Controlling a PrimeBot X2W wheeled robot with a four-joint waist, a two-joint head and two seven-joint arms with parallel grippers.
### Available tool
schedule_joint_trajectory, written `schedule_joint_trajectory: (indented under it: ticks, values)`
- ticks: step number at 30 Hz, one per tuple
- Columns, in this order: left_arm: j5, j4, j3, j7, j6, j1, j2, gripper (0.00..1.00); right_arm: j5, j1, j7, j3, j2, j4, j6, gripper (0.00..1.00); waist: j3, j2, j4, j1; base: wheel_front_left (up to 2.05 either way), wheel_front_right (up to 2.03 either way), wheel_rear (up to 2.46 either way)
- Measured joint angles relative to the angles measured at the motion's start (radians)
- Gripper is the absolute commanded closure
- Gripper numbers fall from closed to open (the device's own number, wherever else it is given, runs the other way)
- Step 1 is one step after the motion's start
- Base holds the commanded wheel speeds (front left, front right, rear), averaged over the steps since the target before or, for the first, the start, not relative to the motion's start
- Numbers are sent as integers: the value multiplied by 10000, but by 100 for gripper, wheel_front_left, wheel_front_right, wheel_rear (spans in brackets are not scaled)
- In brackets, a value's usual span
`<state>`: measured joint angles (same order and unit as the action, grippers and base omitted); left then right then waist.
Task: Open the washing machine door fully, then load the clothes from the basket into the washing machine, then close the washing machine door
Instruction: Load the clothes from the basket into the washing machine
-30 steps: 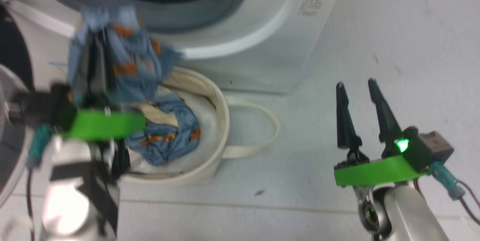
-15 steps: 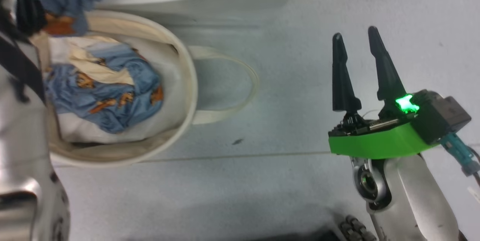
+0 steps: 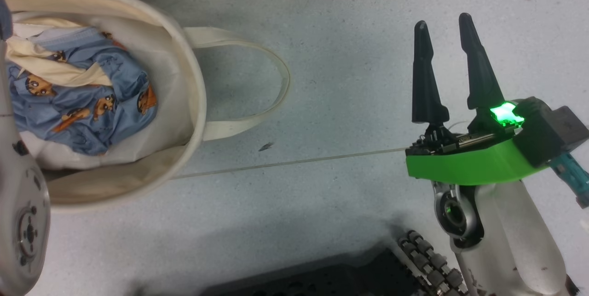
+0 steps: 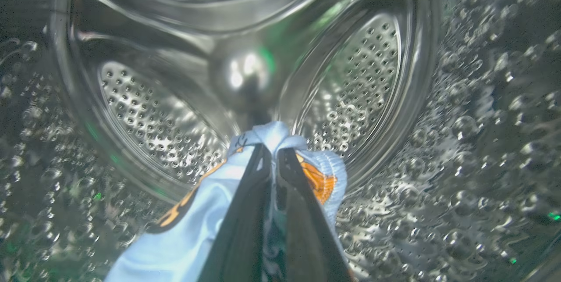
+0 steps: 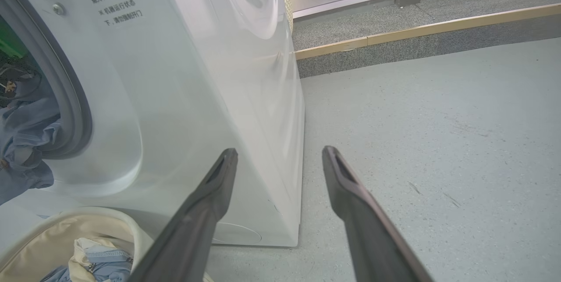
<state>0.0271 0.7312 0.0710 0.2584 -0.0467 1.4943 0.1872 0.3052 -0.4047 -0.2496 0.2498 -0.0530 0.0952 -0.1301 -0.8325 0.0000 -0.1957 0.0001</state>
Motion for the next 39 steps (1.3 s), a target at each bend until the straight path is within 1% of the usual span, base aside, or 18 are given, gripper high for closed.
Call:
schedule_joint_trajectory:
  ticks: [4,9,14,18,23,25,30,33,39]
  values:
    - [-13,178,-19,0,-144,10,15,0,-2,-1,0,0,0,13,0,0,52,0,46,-1,0,0,0]
    - [-286,-451,-17,0,-146,-360,-19,0,-52,2,0,4,0,-25,0,0,265,0,251,-2,0,0,0]
    - [-314,-719,-209,0,-130,-1578,-102,0,-142,6,0,10,0,-190,0,0,736,0,481,-2,0,0,0]
    - [-313,-1168,-395,0,-54,-2625,-347,0,-199,14,0,10,-2,-355,0,0,1274,1,681,-2,0,0,0]
    - [-270,-1760,-897,0,-54,-4258,-642,0,-391,149,0,-8,-2,-673,0,0,2131,1,948,-3,0,0,0]
    - [-314,-1799,-943,0,-63,-5071,-794,0,-464,346,0,-77,-2,-825,0,0,2528,1,1053,-3,0,0,0]
    - [-476,-1818,-995,-2,-196,-7049,-1057,0,-485,931,0,-334,-2,-1041,0,0,3620,1,1325,-4,0,0,0]
    - [-631,-2107,-1062,-12,-309,-8193,-1262,0,-579,1252,0,-341,-2,-1275,0,0,4337,1,1492,-4,0,0,0]
    - [-796,-2646,-1193,-13,-554,-10522,-1346,0,-568,2039,0,-353,0,-1524,0,0,5837,1,1777,-5,0,0,0]
